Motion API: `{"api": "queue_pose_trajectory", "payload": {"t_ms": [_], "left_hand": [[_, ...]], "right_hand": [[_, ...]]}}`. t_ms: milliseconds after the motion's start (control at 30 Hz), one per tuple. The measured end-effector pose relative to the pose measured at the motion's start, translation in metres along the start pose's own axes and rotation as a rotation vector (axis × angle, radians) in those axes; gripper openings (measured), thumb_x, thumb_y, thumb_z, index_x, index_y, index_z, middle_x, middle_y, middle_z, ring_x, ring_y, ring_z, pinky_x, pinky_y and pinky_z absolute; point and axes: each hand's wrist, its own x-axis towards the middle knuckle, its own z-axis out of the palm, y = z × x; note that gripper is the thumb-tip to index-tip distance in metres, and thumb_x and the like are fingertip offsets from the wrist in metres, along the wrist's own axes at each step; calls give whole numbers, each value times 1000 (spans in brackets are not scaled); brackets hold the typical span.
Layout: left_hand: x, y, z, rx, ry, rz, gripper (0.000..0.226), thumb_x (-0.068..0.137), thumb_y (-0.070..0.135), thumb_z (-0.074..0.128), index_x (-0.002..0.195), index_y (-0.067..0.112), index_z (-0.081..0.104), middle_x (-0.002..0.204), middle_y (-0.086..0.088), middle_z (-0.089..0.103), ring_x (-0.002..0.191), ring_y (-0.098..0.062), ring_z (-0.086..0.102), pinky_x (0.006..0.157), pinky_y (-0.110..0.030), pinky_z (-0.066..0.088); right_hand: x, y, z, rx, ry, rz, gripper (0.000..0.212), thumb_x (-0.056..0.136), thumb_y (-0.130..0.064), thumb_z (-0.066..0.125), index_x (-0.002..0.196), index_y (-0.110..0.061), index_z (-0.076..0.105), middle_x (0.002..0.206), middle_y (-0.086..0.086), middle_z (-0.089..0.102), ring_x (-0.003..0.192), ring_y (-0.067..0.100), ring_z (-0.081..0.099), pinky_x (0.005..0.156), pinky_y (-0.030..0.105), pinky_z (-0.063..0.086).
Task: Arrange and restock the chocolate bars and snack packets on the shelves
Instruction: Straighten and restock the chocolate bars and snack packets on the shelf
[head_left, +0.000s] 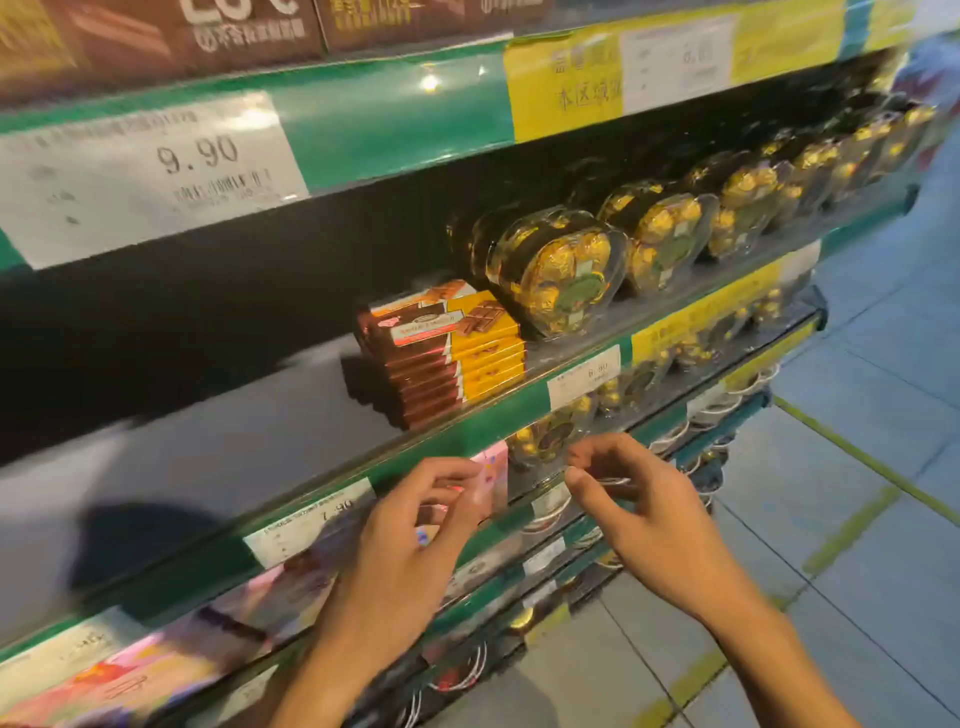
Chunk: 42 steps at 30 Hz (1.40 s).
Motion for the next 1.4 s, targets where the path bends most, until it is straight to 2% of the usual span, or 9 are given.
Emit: {"api": "queue_pose_trajectory", "payload": {"t_ms": [133,200,300,433,700,1000,1133,1233,1400], "left_hand": [[16,42,-23,129,266,244,19,89,41,60,96,26,69,83,13,69,80,-8,67,67,-15,50],[39,54,-35,362,337,322,28,88,43,58,103,22,67,93,12,64,88,-7,61,75,-12,45],[85,58,-51,721,260,205,47,85,60,54,125,37,54,122,9,53,115,-14,48,102,-38,37],[123,55,-56,903,17,146,62,82,72,52,135,42,46,133,12,51,122,-12,47,105,-48,39],[137,55,-62,692,-75,133,63,72,65,69,128,45,49,114,24,54,93,6,57,73,-16,48],[93,51,-109,534,242,12,68,63,62,73,124,46,49,109,17,60,96,-6,60,76,-20,45],[60,34,-132,409,455,-81,65,66,47,81,125,37,56,97,18,61,87,-5,61,68,-17,45],[45,17,-136,313,473,-128,63,67,36,85,125,34,59,100,22,63,87,0,62,68,-14,44],[34,1,-125,249,441,-140,68,62,55,75,125,34,61,118,11,62,98,-4,61,71,-17,43]], "right_hand": [[40,-18,-10,19,-81,-174,10,93,-34,64,102,-31,62,96,-14,68,92,5,65,83,33,53],[51,-26,-10,24,-107,-224,8,94,-31,63,101,-28,61,94,-10,67,91,7,64,82,37,52],[61,-32,-8,52,-133,-267,8,94,-31,63,100,-28,60,90,-6,64,89,13,63,78,44,52],[66,-33,-7,35,-128,-298,13,93,-35,64,103,-27,61,84,-10,60,87,12,61,74,40,51],[75,-37,-10,32,-133,-325,15,93,-33,65,106,-28,60,88,-10,61,88,10,62,76,44,53],[101,-82,-1,-298,-71,-617,34,87,-36,72,117,-25,59,106,-11,60,99,8,54,82,31,51],[133,-115,11,-603,-283,-649,71,80,-49,75,138,-24,42,130,-4,53,121,16,48,96,36,49],[155,-129,17,-756,-488,-608,74,74,-50,80,132,-20,45,125,2,55,116,21,52,94,43,50],[164,-140,19,-864,-654,-528,78,76,-43,81,142,-20,45,129,1,50,122,21,49,104,36,44]]}}
